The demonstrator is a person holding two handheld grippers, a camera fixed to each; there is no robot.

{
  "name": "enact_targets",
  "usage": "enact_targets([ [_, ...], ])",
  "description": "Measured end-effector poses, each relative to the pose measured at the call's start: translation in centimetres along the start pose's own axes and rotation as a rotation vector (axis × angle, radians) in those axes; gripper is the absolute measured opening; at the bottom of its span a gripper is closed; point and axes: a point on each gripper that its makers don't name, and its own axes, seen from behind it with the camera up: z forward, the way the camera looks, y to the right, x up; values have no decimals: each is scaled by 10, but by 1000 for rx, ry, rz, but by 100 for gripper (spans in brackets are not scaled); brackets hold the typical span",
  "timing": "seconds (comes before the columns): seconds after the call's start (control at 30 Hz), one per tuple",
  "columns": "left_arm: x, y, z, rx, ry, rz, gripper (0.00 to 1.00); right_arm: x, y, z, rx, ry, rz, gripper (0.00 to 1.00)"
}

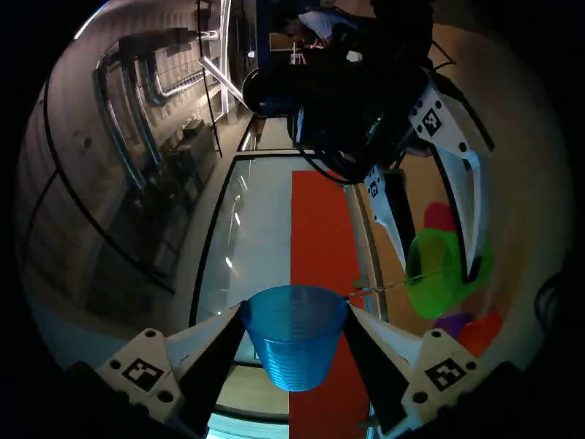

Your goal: Pour water

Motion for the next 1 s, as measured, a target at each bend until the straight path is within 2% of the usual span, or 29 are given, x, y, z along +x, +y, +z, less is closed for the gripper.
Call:
enact_targets([
  [0.5, 5, 0, -2, 8, 8, 55, 89, 0, 1, -1, -4, 3, 1, 92],
  [1.0, 3, 3, 0, 10, 7, 65, 89, 1, 0, 0, -5, 5, 0, 92],
])
